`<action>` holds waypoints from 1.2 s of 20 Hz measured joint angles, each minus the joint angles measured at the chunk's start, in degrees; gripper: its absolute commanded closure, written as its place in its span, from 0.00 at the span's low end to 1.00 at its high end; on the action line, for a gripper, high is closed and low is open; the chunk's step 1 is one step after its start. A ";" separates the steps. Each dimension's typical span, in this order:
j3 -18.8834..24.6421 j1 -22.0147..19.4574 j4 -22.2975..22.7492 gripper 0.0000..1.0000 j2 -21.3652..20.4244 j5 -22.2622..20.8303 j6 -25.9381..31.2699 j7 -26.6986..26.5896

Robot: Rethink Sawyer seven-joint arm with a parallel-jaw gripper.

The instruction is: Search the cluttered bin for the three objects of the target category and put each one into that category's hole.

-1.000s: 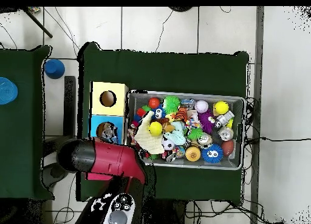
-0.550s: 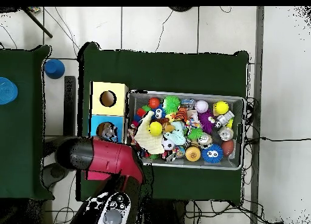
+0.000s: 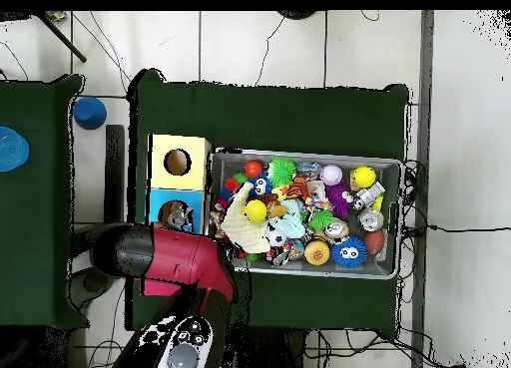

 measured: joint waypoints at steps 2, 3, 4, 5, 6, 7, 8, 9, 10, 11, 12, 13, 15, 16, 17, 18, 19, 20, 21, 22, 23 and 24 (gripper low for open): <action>-0.01 0.00 -0.05 1.00 0.02 0.00 0.13 0.01; -0.01 0.00 -0.07 1.00 0.02 0.00 0.20 0.02; -0.01 0.00 -0.09 1.00 0.02 0.01 0.26 0.02; -0.02 0.00 -0.11 1.00 0.02 0.01 0.33 0.02; -0.02 0.00 -0.11 1.00 0.02 0.04 0.39 0.02; -0.02 0.00 -0.14 1.00 0.03 0.06 0.44 0.02; -0.01 0.00 -0.14 1.00 0.03 0.09 0.51 0.02; -0.01 -0.01 -0.15 1.00 0.02 0.12 0.58 0.02; -0.01 -0.02 -0.16 1.00 -0.01 0.15 0.66 0.02; 0.00 -0.02 -0.16 1.00 -0.05 0.16 0.77 0.02; 0.01 -0.02 -0.16 1.00 -0.09 0.16 0.83 0.02; 0.02 -0.02 -0.16 1.00 -0.15 0.16 0.90 0.02; 0.14 -0.01 -0.16 1.00 -0.48 0.18 0.97 0.02; 0.17 -0.01 -0.16 1.00 -0.58 0.18 0.97 0.02; 0.20 -0.02 -0.16 1.00 -0.75 0.18 0.97 0.02; 0.22 -0.02 -0.16 1.00 -0.95 0.25 0.97 0.02; 0.26 -0.02 -0.17 1.00 -1.16 0.29 0.97 0.02; 0.28 -0.02 -0.16 1.00 -1.28 0.33 0.97 0.02; 0.31 -0.02 -0.16 1.00 -1.39 0.33 0.97 0.02; 0.36 -0.02 -0.15 1.00 -1.65 0.40 0.97 0.02; 0.38 -0.02 -0.15 1.00 -1.73 0.41 0.97 0.02; 0.41 -0.02 -0.16 1.00 -1.81 0.42 0.97 0.02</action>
